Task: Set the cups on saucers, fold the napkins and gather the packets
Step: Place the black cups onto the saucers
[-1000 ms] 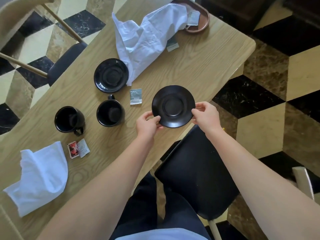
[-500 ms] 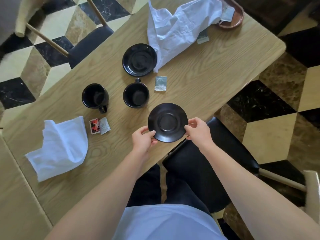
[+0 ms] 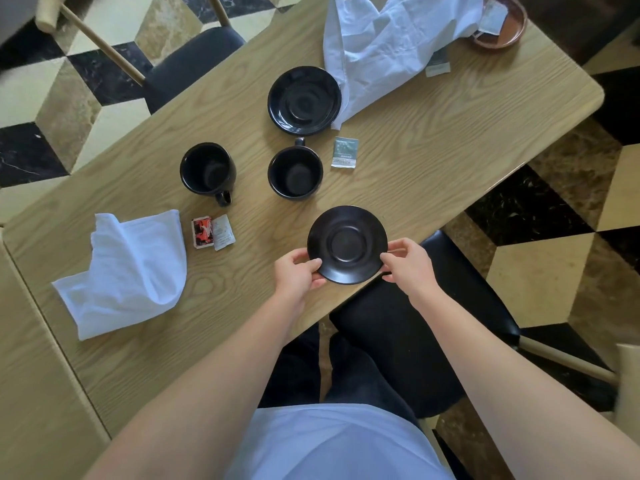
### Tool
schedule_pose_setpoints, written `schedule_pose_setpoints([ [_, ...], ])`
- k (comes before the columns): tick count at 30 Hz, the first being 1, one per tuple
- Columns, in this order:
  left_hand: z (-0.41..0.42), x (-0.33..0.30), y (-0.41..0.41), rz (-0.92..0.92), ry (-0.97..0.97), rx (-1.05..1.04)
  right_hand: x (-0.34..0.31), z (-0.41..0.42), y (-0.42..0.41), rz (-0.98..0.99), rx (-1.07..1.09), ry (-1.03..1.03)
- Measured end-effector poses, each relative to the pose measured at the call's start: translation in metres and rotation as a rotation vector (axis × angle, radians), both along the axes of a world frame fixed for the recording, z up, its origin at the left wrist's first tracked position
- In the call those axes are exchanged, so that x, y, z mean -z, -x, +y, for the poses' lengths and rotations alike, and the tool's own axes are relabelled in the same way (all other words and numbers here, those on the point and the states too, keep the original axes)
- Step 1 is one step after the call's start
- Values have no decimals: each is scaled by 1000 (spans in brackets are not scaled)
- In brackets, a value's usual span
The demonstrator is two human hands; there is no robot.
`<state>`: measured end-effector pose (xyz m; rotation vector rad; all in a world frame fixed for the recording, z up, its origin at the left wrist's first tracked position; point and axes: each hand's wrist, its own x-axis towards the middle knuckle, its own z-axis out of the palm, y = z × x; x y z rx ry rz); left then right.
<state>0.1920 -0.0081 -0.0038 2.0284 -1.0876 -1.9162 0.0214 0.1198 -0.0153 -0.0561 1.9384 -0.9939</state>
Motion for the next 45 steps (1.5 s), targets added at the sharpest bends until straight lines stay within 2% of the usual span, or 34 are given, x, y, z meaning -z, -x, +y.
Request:
schedule_pose_setpoints([
  [6, -8, 0, -5, -4, -30, 63, 2, 2, 0, -33, -21, 11],
  [10, -16, -6, -10, 13, -129, 124, -1, 4, 3, -51, -32, -14],
  [14, -28, -16, -18, -8, -184, 172, -12, 2, 13, 40, 46, -55],
  [15, -32, -19, -20, -33, -134, 159, -16, -3, 16, 86, 55, -62],
  [17, -47, -26, -18, -79, 82, 119, -23, -22, 25, 188, 37, -68],
  [20, -90, -46, 6, 1, 428, 95, -34, -76, 43, 241, 18, 1],
  [22, -132, -60, 31, 56, 559, 95, -42, -121, 58, 228, 24, 70],
  [25, -197, -67, 68, -29, 660, 214, -48, -183, 74, 183, 23, 117],
  [29, -260, -45, 103, -247, 604, 498, -39, -241, 84, 95, 69, 134],
  [32, -288, -26, 115, -361, 526, 509, -22, -268, 83, 226, 12, 64],
  [35, -305, -10, 120, -253, 369, 372, -8, -283, 80, 407, -59, -23],
  [38, -306, -3, 125, -121, 234, 258, 1, -290, 81, 410, 18, -45],
  [45, -319, 4, 123, -57, 209, 233, -4, -299, 83, 505, -86, -173],
])
